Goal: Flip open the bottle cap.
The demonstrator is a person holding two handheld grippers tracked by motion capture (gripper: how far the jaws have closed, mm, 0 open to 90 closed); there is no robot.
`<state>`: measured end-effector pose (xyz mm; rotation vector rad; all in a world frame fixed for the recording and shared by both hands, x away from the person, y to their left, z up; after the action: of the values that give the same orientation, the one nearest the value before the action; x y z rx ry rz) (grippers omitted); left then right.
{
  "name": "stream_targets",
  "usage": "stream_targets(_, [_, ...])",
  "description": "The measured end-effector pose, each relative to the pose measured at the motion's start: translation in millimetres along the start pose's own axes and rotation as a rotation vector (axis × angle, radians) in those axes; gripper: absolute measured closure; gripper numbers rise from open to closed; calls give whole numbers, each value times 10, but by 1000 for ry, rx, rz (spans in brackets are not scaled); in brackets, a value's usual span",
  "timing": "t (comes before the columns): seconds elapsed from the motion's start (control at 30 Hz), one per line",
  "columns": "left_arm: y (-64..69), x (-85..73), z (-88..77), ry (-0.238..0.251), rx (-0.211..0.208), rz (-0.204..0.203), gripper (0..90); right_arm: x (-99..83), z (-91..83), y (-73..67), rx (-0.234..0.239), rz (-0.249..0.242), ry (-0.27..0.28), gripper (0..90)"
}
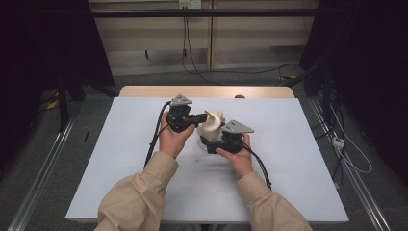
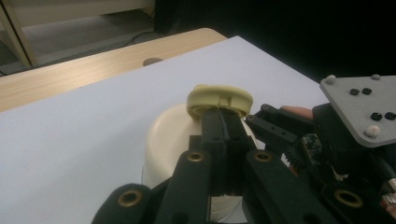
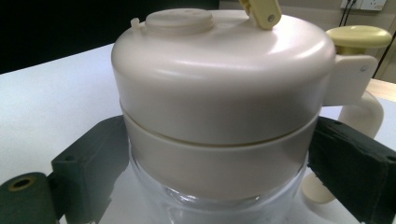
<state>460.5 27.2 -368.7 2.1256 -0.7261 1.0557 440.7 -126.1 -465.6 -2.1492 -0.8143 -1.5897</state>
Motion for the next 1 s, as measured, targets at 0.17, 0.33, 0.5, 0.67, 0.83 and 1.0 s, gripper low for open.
stream_targets(0.17, [10, 13, 15, 3, 1, 1, 900, 2, -1, -2, -2, -1, -2, 69])
stream_targets(0.33, [17, 20, 27, 2, 1, 1, 900, 3, 0, -2, -1, -1, -1, 69])
stream_targets(0.5, [15, 20, 44, 0, 1, -2, 900, 3, 1, -2, -1, -2, 0, 69])
stream_targets(0.67, [7, 33, 49, -1, 3, 2, 900, 5, 1, -2, -2, -2, -1, 69])
stream_targets(0.83, [4, 40, 59, -4, 3, -1, 900, 6, 1, -2, -2, -3, 0, 68])
stream_targets(1.0, [17, 57, 73, 1, 3, 0, 900, 6, 1, -2, -2, -4, 0, 69])
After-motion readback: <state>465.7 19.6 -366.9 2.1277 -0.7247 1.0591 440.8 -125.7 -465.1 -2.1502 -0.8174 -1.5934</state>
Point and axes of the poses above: each handheld gripper's, and its own axes: z roughly forward along the jaws, x roughly out of its top, y roughly to its right, the point moved 3 cm from there along z, roughly forward along the jaws, and after that the axes turned 7 degrees about -z, right-handed, at the moved point
